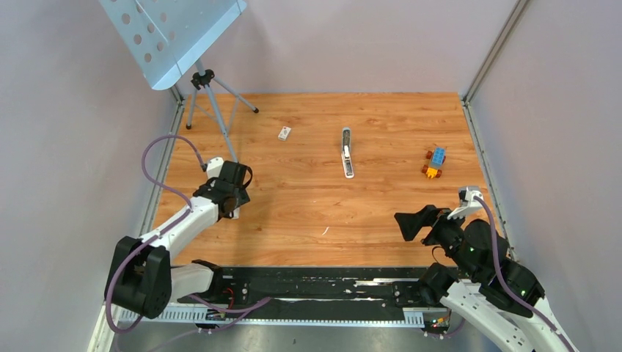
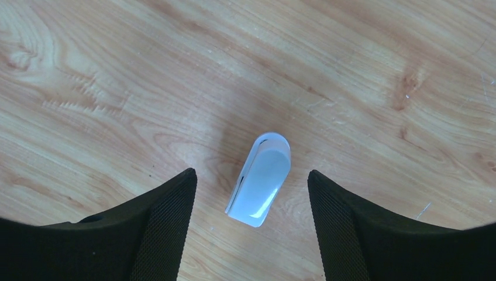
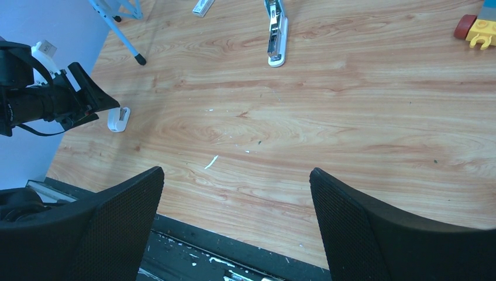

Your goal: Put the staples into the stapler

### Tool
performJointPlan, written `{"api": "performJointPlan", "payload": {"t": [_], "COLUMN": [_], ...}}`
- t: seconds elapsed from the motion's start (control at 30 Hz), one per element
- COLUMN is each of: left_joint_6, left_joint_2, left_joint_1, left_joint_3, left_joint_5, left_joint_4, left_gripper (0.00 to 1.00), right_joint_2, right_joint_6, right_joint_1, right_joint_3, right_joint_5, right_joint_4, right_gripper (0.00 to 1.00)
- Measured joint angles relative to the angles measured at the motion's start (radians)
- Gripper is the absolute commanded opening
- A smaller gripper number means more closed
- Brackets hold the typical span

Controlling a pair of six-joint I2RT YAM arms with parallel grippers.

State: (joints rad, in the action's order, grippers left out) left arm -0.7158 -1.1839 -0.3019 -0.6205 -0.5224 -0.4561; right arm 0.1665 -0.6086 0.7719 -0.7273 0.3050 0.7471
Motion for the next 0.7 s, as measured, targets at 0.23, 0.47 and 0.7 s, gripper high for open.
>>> {"api": "performJointPlan", "payload": {"t": [0.23,0.47,0.7], "left_joint_6": [0.029,0.063,0.099], "left_joint_2": [-0.062,-0.100,-0.100], "left_joint_1": [0.006,0.006,0.006], "left_joint_3": [0.003,0.003,0.002], "left_joint_5": [0.023,0.054,0.067], "left_joint_4": [0.054,0.072,0.077], "left_gripper": [0.58,0.43,0.28], "right_joint_2": [0.000,-0.001,-0.001], "right_joint_6": [0.000,0.000,0.000], "right_joint_1": [0.000,0.000,0.000], "right_joint_3": [0.002,0.006,0.011], "right_joint_5": [0.000,0.000,-0.002], "right_joint_4": [-0.008,-0.010,-0.016], "right_gripper": [0.98,0.98,0.98]}}
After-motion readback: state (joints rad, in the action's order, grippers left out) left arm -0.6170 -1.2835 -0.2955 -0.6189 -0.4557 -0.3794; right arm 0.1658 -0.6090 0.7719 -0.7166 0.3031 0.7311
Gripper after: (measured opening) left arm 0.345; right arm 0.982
